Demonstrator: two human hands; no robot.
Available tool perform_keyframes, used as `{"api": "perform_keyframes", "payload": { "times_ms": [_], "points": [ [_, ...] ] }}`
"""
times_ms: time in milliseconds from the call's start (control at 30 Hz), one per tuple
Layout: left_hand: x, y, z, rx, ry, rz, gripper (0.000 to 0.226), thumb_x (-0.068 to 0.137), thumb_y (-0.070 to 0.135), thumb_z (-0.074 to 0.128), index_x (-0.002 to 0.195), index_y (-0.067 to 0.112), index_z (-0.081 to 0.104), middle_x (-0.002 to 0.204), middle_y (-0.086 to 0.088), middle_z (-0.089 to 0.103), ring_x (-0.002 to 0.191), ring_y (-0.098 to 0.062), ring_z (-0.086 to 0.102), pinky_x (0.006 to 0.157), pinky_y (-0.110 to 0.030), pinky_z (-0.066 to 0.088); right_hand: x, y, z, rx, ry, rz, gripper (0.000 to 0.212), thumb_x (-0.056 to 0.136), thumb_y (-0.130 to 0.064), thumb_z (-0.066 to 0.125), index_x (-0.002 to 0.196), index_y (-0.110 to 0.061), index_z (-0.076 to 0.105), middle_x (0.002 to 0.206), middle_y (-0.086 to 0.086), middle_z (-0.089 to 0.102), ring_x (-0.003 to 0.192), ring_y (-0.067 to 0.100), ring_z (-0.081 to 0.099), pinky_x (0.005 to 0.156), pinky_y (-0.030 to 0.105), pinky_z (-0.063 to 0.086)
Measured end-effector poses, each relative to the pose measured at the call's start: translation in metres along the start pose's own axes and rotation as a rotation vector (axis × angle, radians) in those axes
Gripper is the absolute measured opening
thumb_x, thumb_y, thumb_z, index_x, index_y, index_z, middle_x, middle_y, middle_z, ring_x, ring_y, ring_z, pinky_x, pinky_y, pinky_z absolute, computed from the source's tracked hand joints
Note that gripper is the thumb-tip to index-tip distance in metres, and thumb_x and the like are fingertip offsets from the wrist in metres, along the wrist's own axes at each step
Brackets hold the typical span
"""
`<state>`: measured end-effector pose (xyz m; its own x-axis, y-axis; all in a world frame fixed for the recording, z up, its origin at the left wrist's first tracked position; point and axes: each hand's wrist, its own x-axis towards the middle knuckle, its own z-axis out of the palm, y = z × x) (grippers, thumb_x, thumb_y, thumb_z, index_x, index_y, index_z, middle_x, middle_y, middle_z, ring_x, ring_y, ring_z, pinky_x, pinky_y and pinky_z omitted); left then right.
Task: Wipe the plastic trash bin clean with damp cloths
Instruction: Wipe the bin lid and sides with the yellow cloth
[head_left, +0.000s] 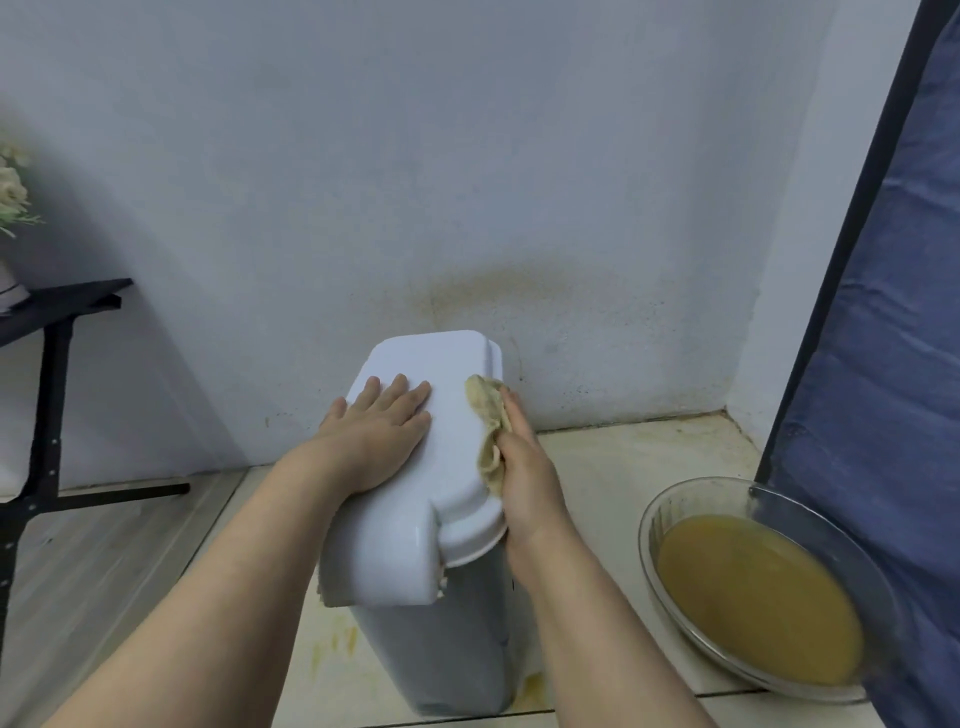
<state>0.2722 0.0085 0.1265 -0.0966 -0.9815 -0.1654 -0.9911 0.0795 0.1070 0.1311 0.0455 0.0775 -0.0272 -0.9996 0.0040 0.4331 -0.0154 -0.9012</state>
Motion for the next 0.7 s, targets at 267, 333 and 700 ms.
{"api": "perform_keyframes", "payload": {
  "times_ms": [267,333,700],
  "points": [
    [0.002,-0.005,0.002,-0.027,0.014,-0.032,0.05,0.1,0.04,0.011,0.148,0.038,-0.001,0.158,0.013,-0.009,0.145,-0.015,-0.013,0.117,-0.041,-0.007,-0.069,0.067,0.047,-0.183,0.239,-0.29,0.045,0.087,-0.028,0.036,0.125,-0.051,0.034,0.145,-0.036,0.009,0.133,-0.02,0.013,0.111,0.014,0.017],
    [0.0,-0.008,0.002,-0.032,0.007,-0.015,0.05,0.1,0.04,0.011,0.148,0.037,-0.002,0.158,0.014,-0.01,0.145,-0.013,-0.014,0.118,-0.039,-0.007,-0.042,0.059,0.036,-0.141,0.174,-0.24,0.041,0.099,-0.026,0.034,0.134,-0.046,0.034,0.149,-0.033,0.01,0.133,-0.021,0.01,0.114,0.014,0.013],
    [-0.003,-0.01,-0.002,-0.03,0.002,0.013,0.049,0.1,0.04,0.013,0.147,0.04,-0.002,0.157,0.015,-0.011,0.144,-0.01,-0.014,0.118,-0.038,-0.007,-0.009,0.046,0.032,-0.067,0.11,-0.141,0.052,0.09,-0.039,0.036,0.137,-0.057,0.024,0.15,-0.036,0.003,0.135,-0.019,0.005,0.118,0.027,0.011]
  ]
}}
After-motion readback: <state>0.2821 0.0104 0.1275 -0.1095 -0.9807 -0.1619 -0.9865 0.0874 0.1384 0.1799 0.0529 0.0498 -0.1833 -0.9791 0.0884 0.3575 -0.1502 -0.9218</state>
